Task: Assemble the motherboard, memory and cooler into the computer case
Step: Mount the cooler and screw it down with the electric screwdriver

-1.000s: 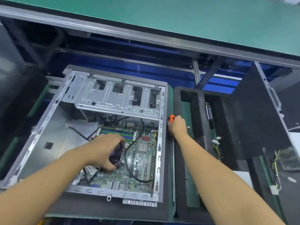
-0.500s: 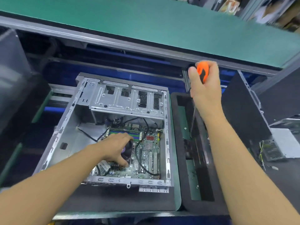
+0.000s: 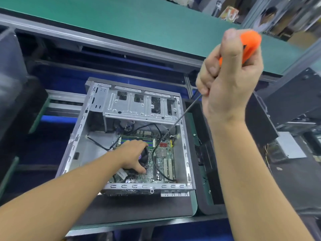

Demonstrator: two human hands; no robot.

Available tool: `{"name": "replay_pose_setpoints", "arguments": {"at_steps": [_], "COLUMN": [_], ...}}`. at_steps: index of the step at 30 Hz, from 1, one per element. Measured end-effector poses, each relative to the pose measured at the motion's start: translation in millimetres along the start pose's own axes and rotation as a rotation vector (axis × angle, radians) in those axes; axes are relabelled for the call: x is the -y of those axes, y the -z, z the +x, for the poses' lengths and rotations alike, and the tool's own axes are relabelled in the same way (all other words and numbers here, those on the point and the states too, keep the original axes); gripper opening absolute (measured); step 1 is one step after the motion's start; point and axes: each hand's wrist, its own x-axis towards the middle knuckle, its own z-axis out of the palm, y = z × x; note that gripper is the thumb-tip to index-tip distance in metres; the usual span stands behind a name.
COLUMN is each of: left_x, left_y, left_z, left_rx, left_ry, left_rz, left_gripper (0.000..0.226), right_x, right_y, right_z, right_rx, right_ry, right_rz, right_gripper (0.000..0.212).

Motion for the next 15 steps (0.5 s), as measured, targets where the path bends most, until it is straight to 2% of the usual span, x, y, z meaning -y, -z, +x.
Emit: {"name": "replay_pose_setpoints", "arguments": {"at_steps": [3,6,10,15], "left_x": [0.5,0.7,0.2,3.7], "left_y": [-0.3,-1.8,-7.6,-11.0], "left_z": [3.0,4.9,5.5,7.3], "left_rx": [0.003,-0.007,-0.042,-0.019], "left_ry": [0.014,0.018,0.019,0.016], "left_rz": [0.015,0.044,0.082,0.071], "left_gripper": [0.086,0.081,0.076,0.086], "right_x": [-24.1,-46.2,-66.5,-77.7], "right_y": [-2.4,-2.0,-1.3,0.6], "right_z": [-11.1,-21.5,-25.2,-26.4], "right_rx": [-0.049,-0.081,-0.070,-0.085], "right_ry": [-0.108,-0.199,-0.227,-0.258], "right_rz": [-0.011,0.019,0.025,0.039], "right_gripper": [0.038,0.031,0.034,0.029]}}
